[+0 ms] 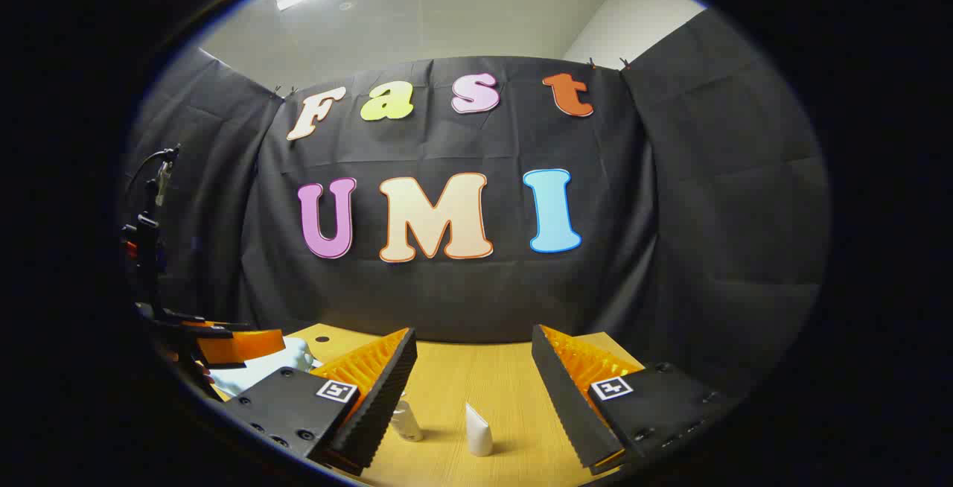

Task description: First open the suitcase, pack the skin care products into it, and then close the suitcase.

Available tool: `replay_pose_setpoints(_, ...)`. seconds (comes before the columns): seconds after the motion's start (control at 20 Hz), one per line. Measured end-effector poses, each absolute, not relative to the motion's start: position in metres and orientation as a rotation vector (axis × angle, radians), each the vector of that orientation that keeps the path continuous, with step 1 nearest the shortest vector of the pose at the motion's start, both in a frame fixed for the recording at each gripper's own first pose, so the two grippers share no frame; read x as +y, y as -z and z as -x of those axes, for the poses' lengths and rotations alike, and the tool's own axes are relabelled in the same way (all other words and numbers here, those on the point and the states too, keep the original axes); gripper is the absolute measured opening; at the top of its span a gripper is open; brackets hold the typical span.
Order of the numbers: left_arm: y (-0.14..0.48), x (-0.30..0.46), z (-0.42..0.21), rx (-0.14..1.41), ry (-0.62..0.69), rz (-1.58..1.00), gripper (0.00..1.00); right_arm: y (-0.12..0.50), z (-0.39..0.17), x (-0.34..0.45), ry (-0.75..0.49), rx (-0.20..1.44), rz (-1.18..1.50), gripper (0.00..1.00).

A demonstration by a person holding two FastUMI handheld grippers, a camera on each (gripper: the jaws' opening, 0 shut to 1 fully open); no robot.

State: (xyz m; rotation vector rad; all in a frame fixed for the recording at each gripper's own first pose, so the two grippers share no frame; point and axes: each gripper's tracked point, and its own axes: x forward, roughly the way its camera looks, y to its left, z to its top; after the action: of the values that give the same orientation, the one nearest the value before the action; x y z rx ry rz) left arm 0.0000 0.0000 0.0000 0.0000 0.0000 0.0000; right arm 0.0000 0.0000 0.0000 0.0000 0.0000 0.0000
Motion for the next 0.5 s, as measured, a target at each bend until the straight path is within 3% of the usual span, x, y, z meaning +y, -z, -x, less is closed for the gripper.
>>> replay_pose_setpoints(0.5, 0.0082, 0.0048, -0.0040, 0.038, -0.007, 0.033, 0.95, -0.0008, 0.0021, -0.0086, 0.032, -0.004, -0.010, 0.98)
